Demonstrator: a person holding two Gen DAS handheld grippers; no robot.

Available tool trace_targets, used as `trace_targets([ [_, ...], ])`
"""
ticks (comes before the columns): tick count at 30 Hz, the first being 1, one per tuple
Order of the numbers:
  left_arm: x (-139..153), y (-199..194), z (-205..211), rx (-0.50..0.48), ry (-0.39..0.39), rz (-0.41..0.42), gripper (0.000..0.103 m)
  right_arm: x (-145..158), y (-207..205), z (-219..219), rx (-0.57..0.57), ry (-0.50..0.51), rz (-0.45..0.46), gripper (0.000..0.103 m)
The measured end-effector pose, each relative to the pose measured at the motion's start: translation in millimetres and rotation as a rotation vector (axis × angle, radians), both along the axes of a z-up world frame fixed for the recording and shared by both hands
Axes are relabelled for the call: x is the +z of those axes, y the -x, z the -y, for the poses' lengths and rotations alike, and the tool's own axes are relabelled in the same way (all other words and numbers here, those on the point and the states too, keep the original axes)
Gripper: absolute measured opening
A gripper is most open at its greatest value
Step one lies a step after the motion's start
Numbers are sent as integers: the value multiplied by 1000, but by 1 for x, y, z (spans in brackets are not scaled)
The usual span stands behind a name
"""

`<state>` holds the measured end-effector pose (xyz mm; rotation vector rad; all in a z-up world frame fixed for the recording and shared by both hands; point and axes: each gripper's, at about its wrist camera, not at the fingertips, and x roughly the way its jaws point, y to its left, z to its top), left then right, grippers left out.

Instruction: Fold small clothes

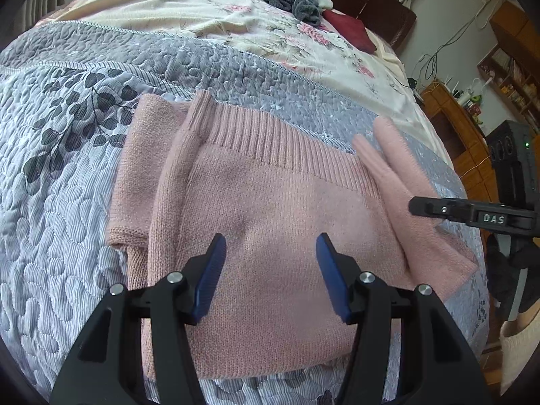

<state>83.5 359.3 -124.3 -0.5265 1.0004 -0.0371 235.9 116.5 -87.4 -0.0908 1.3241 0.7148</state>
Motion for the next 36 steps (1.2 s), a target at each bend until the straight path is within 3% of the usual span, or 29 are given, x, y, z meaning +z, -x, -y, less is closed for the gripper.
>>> trace_targets([
  [5,1,3,1,-10,13,8,55,-22,-4,-7,-27,0,-61,20],
  [8,4,3,3,-15,37,15,55,-28,-8,-5,-39,-77,-153,41],
  [13,8,-3,13,-31,111,23,56,-19,-10,8,-72,-156,-219,43],
  [18,13,-21,35,-71,217,36,60,11,-12,43,-122,-230,-191,48],
  [22,12,-44,59,-106,286,33,65,20,-9,82,-170,-175,-107,49],
  [28,-15,-78,85,-104,416,-45,65,-7,6,137,-247,-164,-131,49],
  [36,-44,-99,101,-81,476,-115,64,-34,20,164,-276,-206,-159,49],
])
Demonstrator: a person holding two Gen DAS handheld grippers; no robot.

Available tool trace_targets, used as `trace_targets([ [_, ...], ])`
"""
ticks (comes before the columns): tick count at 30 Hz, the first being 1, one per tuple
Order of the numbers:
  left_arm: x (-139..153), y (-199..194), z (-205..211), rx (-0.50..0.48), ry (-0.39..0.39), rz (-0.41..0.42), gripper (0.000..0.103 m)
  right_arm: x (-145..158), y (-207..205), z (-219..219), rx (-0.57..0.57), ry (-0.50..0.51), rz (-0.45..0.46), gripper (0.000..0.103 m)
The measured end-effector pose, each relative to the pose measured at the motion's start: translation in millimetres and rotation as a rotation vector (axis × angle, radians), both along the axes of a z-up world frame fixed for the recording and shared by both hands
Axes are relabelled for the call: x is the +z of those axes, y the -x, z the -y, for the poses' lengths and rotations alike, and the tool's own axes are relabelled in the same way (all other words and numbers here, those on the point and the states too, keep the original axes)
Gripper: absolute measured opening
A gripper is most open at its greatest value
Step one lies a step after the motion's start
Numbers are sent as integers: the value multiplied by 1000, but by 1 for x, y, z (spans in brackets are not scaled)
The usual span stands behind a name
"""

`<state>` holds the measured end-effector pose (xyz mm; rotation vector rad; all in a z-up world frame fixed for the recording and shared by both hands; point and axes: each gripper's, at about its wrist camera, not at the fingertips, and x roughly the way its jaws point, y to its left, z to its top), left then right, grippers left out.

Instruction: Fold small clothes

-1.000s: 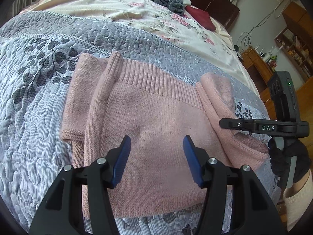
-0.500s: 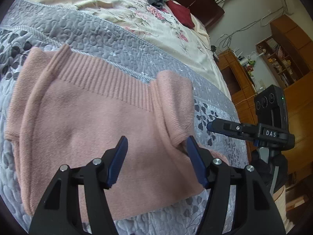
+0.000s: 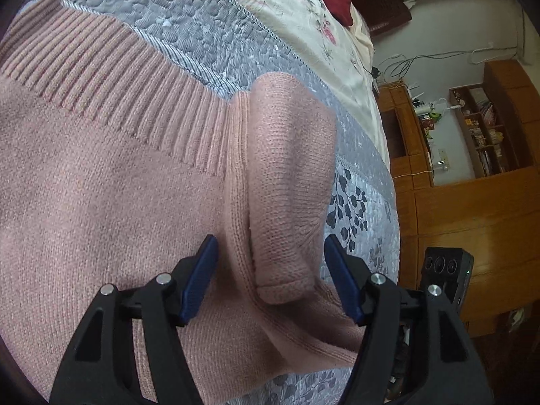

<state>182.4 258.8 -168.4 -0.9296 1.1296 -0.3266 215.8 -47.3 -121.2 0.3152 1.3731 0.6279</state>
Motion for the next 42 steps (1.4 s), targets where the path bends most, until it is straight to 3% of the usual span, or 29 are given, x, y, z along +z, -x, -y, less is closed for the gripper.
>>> trace_targets([
  [3,-2,-6,4,4,10,0,61,-5,2,2,-5,-3,-2,49],
  [5,-4,-11,8,0,14,-9,51,-8,4,2,-11,-15,-8,49],
  [7,-6,-14,12,-2,4,-12,32,-10,5,3,-14,-19,-10,49],
  [10,-2,-13,11,16,5,17,19,-11,7,4,-19,-18,-12,49],
  [17,34,5,0,35,5,155,17,-6,14,14,-37,-25,-8,49],
  [23,57,19,-37,80,15,206,17,1,23,-3,2,-23,13,49],
  [31,74,41,-111,174,-27,214,17,5,35,-51,86,-38,25,49],
  [42,63,79,-207,295,-48,188,17,7,63,-114,203,-54,32,49],
])
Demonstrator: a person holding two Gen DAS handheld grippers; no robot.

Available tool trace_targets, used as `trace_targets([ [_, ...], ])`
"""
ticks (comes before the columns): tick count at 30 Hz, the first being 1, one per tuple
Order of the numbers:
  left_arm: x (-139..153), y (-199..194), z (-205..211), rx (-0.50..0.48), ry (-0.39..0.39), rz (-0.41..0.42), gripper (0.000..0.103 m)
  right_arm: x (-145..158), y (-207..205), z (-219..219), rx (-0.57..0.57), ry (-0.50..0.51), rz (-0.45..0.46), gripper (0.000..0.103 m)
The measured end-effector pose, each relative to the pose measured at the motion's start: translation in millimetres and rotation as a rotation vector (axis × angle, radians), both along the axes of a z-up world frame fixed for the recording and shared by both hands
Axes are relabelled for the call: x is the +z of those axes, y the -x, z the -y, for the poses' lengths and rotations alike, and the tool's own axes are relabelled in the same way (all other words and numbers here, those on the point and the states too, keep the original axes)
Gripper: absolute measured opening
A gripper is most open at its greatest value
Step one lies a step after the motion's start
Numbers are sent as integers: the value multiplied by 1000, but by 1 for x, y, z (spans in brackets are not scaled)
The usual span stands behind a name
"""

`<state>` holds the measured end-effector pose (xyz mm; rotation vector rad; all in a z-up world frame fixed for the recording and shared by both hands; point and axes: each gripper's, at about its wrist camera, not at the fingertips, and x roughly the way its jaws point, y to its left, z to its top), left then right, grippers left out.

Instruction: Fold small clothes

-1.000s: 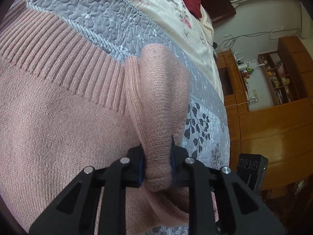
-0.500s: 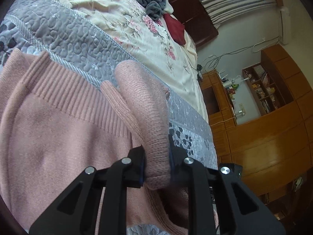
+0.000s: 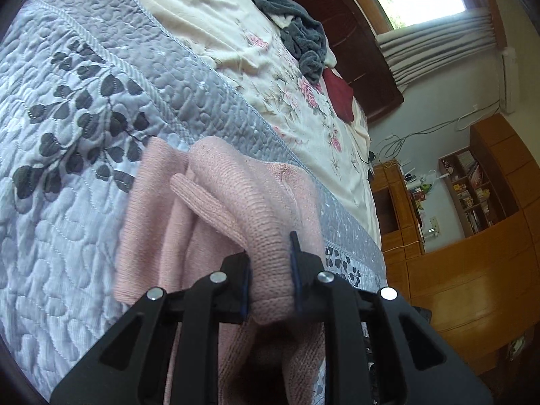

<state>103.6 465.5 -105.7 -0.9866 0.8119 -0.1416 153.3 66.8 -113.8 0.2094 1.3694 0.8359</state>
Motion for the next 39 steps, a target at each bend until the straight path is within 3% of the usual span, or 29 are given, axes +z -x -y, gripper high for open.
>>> trace_targets([
  [4,-20,10,-22,13,35,-15,17,-1,9,-20,31,-7,-3,50],
  [13,-68,12,-18,-34,89,-84,23,-11,22,-43,56,-2,-33,51],
  [15,-64,19,-24,-10,97,-89,27,-11,25,-45,58,-1,-40,54],
  [17,-51,31,-27,-1,57,-73,28,-13,28,-43,57,-2,-50,56],
  [22,-18,64,-12,-49,-10,-54,49,-20,38,-34,43,-28,-92,60],
  [28,-18,74,23,-134,-31,-69,52,-32,45,-46,31,-23,-133,61],
  [30,-25,69,31,-140,-67,-110,48,-37,45,-50,29,-5,-145,60],
  [31,-30,67,33,-146,-63,-125,29,-39,45,-52,35,0,-154,55],
  [32,-37,64,33,-157,-44,-142,16,-41,46,-49,41,-5,-163,41],
  [33,-43,62,33,-163,-19,-160,7,-40,45,-49,44,-1,-162,35],
  [35,-46,64,29,-146,10,-157,6,-33,46,-47,56,-4,-141,25],
  [39,-39,81,19,-128,28,-103,5,-17,49,-37,63,-41,-102,21],
])
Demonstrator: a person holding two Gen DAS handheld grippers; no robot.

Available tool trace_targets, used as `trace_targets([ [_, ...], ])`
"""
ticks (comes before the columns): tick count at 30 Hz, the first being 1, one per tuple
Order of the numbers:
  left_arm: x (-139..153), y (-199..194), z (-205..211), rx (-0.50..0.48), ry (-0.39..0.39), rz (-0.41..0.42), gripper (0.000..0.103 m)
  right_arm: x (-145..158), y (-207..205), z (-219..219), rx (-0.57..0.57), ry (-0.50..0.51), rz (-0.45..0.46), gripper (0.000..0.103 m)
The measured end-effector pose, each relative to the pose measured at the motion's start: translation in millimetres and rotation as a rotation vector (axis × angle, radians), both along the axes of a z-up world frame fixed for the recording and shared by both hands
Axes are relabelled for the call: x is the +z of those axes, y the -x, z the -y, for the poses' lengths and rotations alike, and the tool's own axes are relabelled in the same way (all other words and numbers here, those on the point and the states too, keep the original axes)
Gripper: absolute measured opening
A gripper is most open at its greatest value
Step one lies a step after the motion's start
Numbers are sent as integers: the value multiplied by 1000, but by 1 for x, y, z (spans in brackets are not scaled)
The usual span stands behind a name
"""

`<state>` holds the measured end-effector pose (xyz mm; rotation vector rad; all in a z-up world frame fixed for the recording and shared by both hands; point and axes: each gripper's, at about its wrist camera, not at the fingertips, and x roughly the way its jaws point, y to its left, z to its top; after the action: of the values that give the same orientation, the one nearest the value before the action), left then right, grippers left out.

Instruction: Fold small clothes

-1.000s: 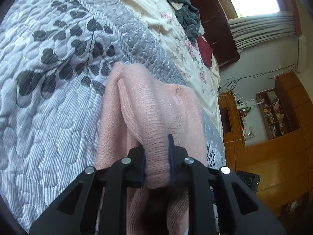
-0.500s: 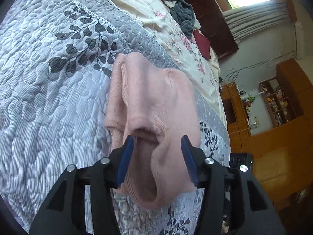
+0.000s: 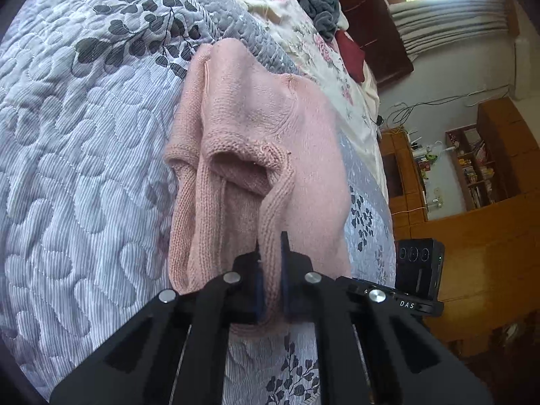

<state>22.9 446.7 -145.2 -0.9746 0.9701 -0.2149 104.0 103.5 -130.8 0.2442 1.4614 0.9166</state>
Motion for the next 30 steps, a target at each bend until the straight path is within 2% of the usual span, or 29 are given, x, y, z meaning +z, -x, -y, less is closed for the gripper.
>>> trace_targets([
  [2,-8,5,-2,-7,-8,-14,5,-3,2,0,16,21,9,21],
  [5,-36,5,-2,-15,0,-83,5,-20,7,2,24,77,1,21],
  [7,-46,4,-1,-12,-3,-83,6,-27,10,1,23,90,10,21],
  [10,-44,4,2,-16,-25,-75,9,-28,10,2,19,92,8,21],
  [12,-35,5,2,-18,-23,-71,10,-23,9,-1,34,94,20,26],
  [14,-21,5,-4,-1,-18,-46,20,-13,9,-2,39,80,28,32],
  [16,-7,5,-14,41,-34,1,42,-7,9,1,33,67,47,34],
  [18,-1,-1,-26,80,-41,13,44,-1,8,5,22,57,56,38],
  [23,-5,-26,-41,111,-8,0,42,-1,5,7,12,60,58,39],
  [24,-6,-32,-42,116,-10,-7,31,-2,5,7,12,63,57,39],
  [25,-8,-36,-43,119,-9,-10,16,-3,5,10,14,66,56,39],
  [28,-5,-41,-46,134,-8,-1,13,-6,8,13,17,70,55,39],
  [30,4,-39,-50,141,-66,13,13,-6,8,11,16,67,55,39],
])
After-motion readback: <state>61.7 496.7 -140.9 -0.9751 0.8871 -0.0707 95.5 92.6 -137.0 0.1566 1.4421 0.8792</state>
